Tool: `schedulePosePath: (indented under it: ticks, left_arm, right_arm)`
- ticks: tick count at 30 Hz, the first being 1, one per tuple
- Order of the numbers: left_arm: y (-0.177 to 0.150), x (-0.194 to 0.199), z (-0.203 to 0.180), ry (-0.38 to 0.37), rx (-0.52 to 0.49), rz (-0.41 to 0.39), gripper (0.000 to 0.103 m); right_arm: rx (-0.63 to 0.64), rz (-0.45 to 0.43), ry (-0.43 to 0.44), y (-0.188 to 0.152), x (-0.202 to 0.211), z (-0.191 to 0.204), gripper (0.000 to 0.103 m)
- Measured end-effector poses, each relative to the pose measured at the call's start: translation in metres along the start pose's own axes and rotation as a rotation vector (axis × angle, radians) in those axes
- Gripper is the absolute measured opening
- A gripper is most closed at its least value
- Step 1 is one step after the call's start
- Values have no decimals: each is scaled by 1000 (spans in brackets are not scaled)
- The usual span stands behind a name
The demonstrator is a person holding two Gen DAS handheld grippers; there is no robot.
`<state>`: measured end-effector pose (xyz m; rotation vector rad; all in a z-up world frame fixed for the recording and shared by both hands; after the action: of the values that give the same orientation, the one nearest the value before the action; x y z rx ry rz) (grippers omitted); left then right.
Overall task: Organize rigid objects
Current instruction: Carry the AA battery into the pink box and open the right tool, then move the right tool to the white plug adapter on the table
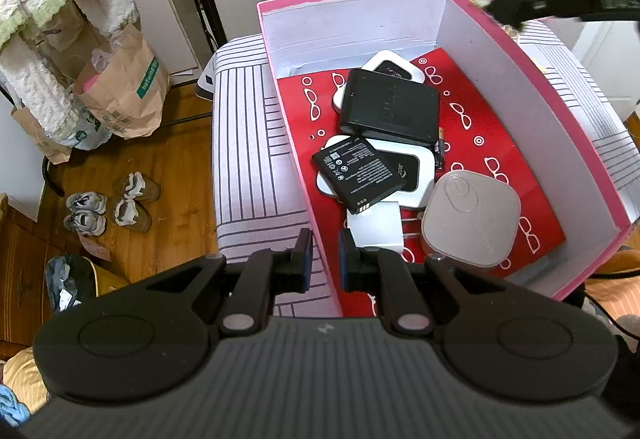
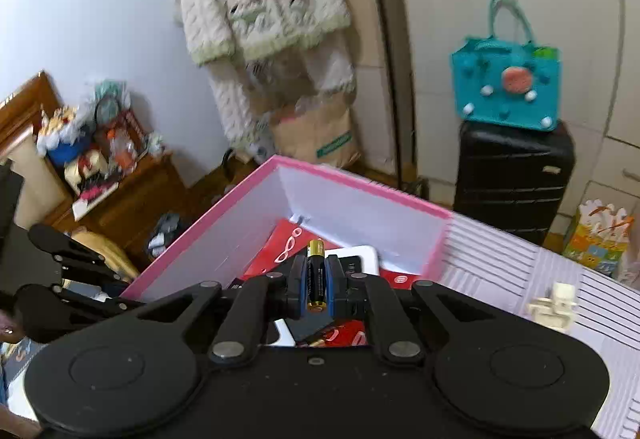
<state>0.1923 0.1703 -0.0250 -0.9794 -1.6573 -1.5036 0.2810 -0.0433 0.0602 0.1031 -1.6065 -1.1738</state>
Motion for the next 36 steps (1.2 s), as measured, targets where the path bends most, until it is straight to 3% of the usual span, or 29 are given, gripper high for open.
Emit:
schedulePosePath:
  ticks: [10,16,22,28,36]
  left_arm:
    - [1,0,4,-29,9,8,11]
    - [0,0,5,-37,10,5,11]
    - [1,1,7,-52,17,5,11]
    - [0,1,6,-46,9,-1,11]
    - [0,1,7,-54,27,-5,11]
  right_arm:
    - [117,215,-41,6,-81,3,11]
    - [155,277,-72,12,-102,-4,11]
    - [172,348,-42,10,-123,0,11]
    - [102,259,-28,18,-100,-7,15]
    - [-7,116,18,7,-17,-12,21]
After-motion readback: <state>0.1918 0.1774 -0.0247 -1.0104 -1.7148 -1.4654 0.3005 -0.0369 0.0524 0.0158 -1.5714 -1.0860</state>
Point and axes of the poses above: each gripper's, at about its wrist camera, not at the fingertips, and x roughly against the way its jaws point, z to its left, y to its top, the point moved 6 cm from there along -x, roughly the way its jaws point, and after that the axes turned 15 degrees about x, right-handed, at the moved point
